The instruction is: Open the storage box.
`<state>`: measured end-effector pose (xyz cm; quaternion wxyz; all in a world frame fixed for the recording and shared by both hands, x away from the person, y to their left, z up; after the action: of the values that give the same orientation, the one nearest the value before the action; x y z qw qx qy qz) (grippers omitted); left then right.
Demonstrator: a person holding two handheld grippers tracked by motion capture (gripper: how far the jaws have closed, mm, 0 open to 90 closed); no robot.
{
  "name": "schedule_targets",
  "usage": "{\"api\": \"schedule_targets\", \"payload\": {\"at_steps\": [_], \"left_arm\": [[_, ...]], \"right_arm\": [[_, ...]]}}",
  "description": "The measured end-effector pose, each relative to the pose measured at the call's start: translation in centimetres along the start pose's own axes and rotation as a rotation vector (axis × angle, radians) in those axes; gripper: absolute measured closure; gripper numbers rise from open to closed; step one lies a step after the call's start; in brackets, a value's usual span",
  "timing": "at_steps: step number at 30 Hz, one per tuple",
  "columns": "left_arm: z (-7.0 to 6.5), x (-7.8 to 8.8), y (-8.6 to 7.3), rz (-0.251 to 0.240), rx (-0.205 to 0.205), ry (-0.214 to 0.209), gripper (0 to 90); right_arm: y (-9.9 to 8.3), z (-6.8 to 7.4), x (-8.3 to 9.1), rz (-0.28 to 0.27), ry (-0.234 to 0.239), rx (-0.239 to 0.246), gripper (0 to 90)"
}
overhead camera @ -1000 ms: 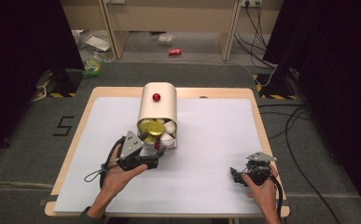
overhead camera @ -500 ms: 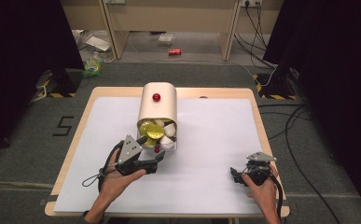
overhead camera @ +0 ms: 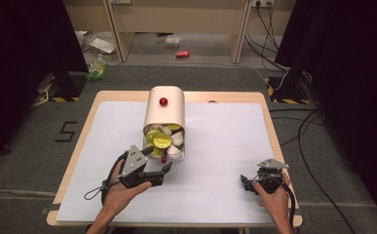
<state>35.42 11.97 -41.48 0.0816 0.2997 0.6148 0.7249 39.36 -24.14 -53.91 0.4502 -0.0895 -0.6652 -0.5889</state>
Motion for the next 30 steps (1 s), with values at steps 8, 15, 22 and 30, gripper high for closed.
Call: {"api": "schedule_targets", "payload": {"at_steps": [8, 15, 22, 30], "left_arm": [[-0.3, 0.4, -0.3, -0.001, -0.002, -0.004, 22.1], [-0.4, 0.8, -0.5, -0.003, 0.000, -0.004, 22.1], [-0.5, 1.2, -0.6, -0.008, -0.003, 0.003, 22.1], [-0.5, 1.4, -0.7, 0.005, 0.000, -0.013, 22.0]], "right_arm": [[0.0, 0.0, 0.0, 0.000, 0.000, 0.000, 4.3], [0.0, 0.0, 0.0, 0.000, 0.000, 0.001, 4.3], [0.0, 0.0, 0.0, 0.000, 0.000, 0.000, 4.3], [0.0, 0.0, 0.0, 0.000, 0.000, 0.001, 4.3]]}}
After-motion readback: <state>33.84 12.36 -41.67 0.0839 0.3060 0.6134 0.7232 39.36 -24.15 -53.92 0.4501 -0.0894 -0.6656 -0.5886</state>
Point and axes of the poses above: each handheld gripper's, and its own axes: x roughly backward along the jaws, y roughly out of its top, z roughly to its left, the point moved 6 cm from there along -x, roughly forward along the jaws, and after that the axes turned 8 degrees about y, right-handed, at the moved point
